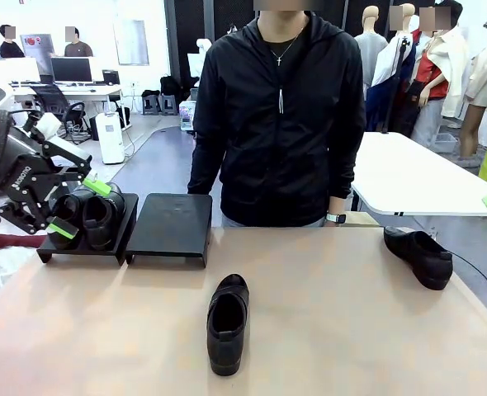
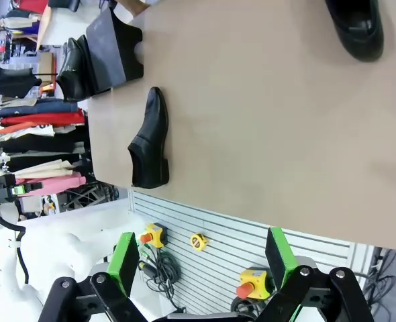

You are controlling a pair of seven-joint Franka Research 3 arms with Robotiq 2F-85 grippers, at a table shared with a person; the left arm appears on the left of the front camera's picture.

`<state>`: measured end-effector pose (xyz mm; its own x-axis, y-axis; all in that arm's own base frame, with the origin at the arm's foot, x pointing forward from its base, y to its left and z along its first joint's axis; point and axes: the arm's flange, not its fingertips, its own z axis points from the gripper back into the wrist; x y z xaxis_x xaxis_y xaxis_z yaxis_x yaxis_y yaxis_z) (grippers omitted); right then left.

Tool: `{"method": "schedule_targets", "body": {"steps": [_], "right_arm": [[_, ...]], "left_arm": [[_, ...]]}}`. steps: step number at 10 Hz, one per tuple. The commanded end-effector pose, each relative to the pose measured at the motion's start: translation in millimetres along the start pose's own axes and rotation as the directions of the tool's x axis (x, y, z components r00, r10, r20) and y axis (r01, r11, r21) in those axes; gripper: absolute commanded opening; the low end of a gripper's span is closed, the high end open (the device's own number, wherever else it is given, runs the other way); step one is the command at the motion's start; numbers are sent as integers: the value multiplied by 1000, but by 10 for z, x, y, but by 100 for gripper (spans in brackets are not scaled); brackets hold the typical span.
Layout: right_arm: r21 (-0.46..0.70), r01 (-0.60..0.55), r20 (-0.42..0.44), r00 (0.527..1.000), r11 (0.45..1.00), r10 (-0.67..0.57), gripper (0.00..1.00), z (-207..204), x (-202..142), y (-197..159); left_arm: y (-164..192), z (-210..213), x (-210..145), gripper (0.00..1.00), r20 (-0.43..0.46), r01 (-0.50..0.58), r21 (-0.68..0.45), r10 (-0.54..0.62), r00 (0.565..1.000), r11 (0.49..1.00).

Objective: Organize the shoes by placing them on the stand.
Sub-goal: Place the Shoe from the middle of the table onto the Shoes Stand.

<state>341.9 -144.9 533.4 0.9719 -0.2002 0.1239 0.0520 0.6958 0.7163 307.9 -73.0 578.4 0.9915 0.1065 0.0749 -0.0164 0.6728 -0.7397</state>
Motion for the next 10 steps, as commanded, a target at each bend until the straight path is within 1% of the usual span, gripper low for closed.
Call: {"method": "schedule_targets", "body": {"steps": [1, 10], "right_arm": [[-13, -26, -12, 1000, 1000, 26, 100, 47, 16, -5], [-13, -26, -12, 1000, 1000, 26, 100, 47, 16, -5]], "left_arm": [[8, -2, 3, 100, -3, 11, -25, -11, 1000, 1000], [8, -2, 3, 100, -3, 11, -25, -11, 1000, 1000]]}}
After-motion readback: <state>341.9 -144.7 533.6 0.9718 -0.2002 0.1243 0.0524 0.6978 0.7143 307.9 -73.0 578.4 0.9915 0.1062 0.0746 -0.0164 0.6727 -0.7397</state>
